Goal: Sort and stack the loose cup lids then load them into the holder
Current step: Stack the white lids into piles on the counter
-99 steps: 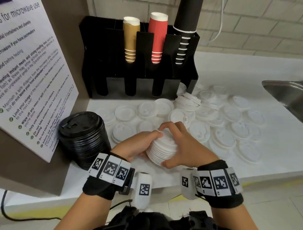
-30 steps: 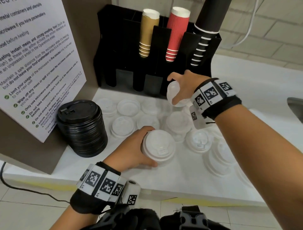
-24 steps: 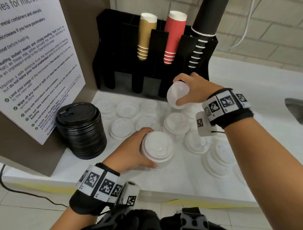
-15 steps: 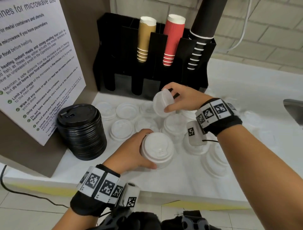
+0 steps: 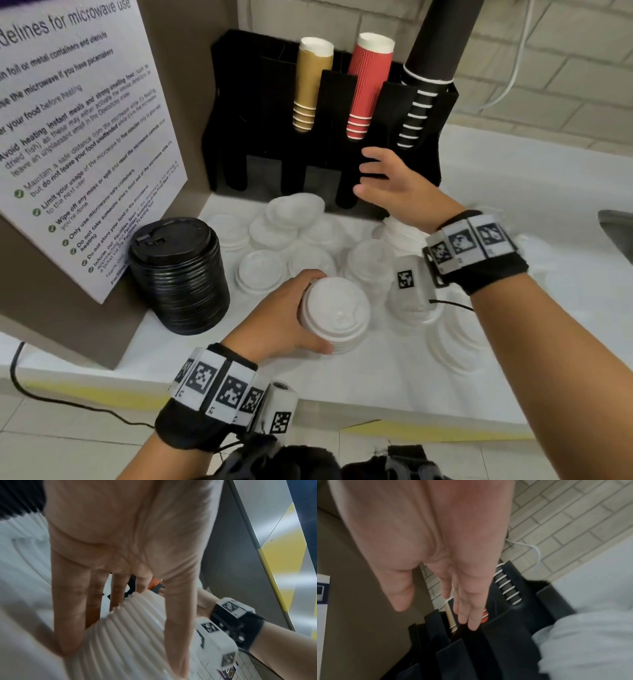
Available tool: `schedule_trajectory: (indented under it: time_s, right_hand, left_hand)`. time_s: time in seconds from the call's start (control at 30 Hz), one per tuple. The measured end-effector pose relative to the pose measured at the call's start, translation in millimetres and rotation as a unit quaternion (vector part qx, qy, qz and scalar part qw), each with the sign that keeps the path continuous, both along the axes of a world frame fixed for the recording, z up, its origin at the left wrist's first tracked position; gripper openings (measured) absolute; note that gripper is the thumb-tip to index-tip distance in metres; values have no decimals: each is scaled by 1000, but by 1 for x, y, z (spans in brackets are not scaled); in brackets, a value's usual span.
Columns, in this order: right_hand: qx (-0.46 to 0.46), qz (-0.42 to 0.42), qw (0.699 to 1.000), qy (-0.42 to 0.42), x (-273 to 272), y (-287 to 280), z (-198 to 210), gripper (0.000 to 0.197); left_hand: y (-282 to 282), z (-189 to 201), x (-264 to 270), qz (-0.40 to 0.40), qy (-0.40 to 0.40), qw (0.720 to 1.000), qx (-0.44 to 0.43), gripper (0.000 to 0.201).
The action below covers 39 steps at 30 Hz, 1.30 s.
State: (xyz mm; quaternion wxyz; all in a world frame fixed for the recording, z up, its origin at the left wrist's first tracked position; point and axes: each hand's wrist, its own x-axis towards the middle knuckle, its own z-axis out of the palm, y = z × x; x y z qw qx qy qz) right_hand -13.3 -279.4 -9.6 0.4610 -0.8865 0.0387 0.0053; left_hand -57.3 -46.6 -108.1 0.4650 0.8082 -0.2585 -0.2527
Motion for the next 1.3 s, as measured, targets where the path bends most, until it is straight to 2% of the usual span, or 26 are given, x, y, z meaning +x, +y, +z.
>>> schedule_trajectory:
  time_s: [0.07, 0.13, 0.23, 0.3, 0.37, 0.43, 0.5, 0.57, 0.63, 0.7, 0.77, 0.83, 0.93, 0.97, 1.03, 1.13, 1.3]
  right_hand:
    - [-42, -5, 999, -11, -17, -17, 0, 49]
    - [-145, 26, 989, 28, -33, -32, -2, 50]
    - [-295, 109, 936, 156, -46, -31, -17, 85]
    - [-378, 136, 898, 178, -41, -20, -32, 101]
    - [-453, 158, 858, 181, -32, -9, -45, 105]
    - [-488, 160, 838, 186, -22, -5, -48, 98]
    - [-482, 142, 848, 169, -12, -5, -42, 95]
    - [-453, 113, 874, 136, -4, -4, -32, 102]
    - [-441, 92, 888, 92, -1, -2, -23, 107]
    - [-400, 92, 911, 32, -4, -1, -20, 92]
    - [-360, 138, 923, 21, -10, 0, -22, 66]
    - [-379, 196, 900, 87, -15, 2, -32, 59]
    - [-459, 242, 839, 162, -16, 9, -51, 82]
    - [-472, 247, 829, 167, -15, 10, -57, 87]
    - [-469, 250, 830, 170, -14, 11, -63, 87]
    - [-422, 228, 862, 166, -17, 7, -60, 80]
    - [-262, 140, 949, 108, -23, -9, -37, 70]
  left_hand:
    - [1, 0, 1, -6, -1, 1000, -3, 90]
    - [1, 1, 2, -12, -2, 1000, -2, 90]
    - [1, 4, 1, -16, -12, 1000, 7, 90]
    - [0, 4, 1, -17, -18, 1000, 10, 90]
    - [0, 3, 0, -18, -18, 1000, 11, 91]
    - [0, 3, 0, -20, -15, 1000, 12, 91]
    - [0, 2, -1, -19, -14, 1000, 10, 90]
    - [0, 2, -2, -16, -13, 1000, 7, 89]
    - [-1, 2, -2, -15, -12, 1000, 6, 89]
    - [-1, 3, -2, -14, -12, 1000, 9, 89]
    - [-2, 4, -2, -12, -15, 1000, 12, 90]
    - [-4, 4, -3, -13, -17, 1000, 14, 90]
    - [-4, 3, -3, -15, -16, 1000, 14, 91]
    - [-4, 3, -3, -16, -15, 1000, 15, 91]
    - [-4, 2, -2, -16, -13, 1000, 16, 91]
    - [-4, 1, -2, -17, -11, 1000, 14, 92]
    - [-3, 0, -2, -13, 0, 1000, 20, 100]
